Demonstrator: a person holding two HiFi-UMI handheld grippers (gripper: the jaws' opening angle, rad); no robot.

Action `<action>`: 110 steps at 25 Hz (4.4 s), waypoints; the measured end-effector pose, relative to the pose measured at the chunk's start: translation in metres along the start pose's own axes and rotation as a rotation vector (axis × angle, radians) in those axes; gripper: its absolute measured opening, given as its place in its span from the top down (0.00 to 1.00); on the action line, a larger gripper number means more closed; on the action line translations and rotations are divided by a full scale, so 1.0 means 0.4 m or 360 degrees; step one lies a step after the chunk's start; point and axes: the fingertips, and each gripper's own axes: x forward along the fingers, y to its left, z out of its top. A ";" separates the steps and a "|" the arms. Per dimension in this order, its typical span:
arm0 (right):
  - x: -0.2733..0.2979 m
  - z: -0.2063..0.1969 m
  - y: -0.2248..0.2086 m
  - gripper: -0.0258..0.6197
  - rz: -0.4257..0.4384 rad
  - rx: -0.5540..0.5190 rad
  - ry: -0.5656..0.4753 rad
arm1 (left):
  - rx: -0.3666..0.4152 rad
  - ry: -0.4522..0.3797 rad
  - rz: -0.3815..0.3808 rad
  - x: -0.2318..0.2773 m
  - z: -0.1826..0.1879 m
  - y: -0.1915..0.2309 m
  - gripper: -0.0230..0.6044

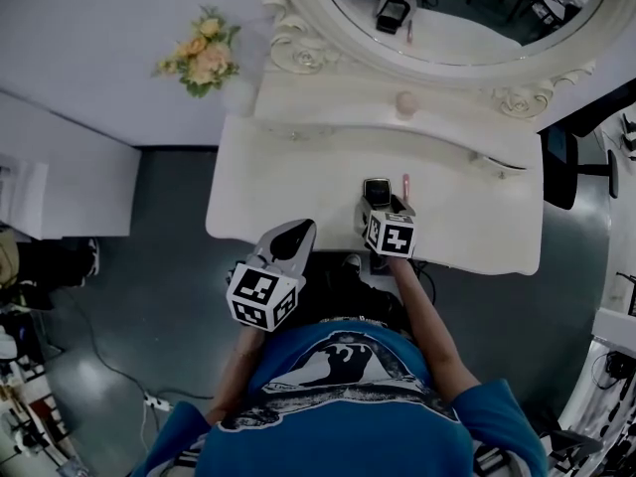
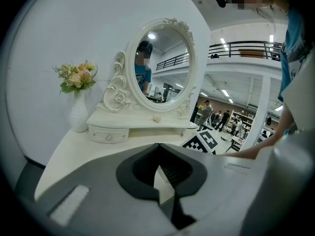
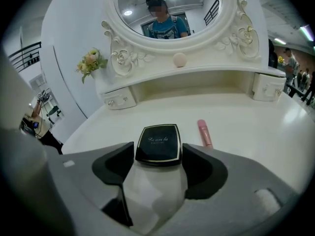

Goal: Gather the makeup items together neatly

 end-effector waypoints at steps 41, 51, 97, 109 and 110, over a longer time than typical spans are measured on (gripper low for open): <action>0.030 0.533 -0.152 0.89 -0.0110 -0.0534 -0.0226 | 0.0072 -0.0115 -0.0124 0.103 0.141 -0.028 0.95; -0.081 0.443 -0.199 0.91 -0.0042 -0.0505 -0.0306 | 0.0101 -0.0066 -0.0186 0.125 0.116 -0.081 0.95; -0.084 0.217 -0.181 0.91 0.0240 -0.0651 -0.0059 | 0.0092 -0.0028 -0.0161 0.128 0.078 -0.094 0.95; -0.166 0.121 -0.354 0.91 0.0112 -0.0921 0.0191 | 0.0087 -0.0019 -0.0176 0.135 0.068 -0.108 0.95; -0.165 0.112 -0.356 0.91 0.0126 -0.0939 0.0210 | 0.0088 -0.0018 -0.0174 0.135 0.067 -0.108 0.95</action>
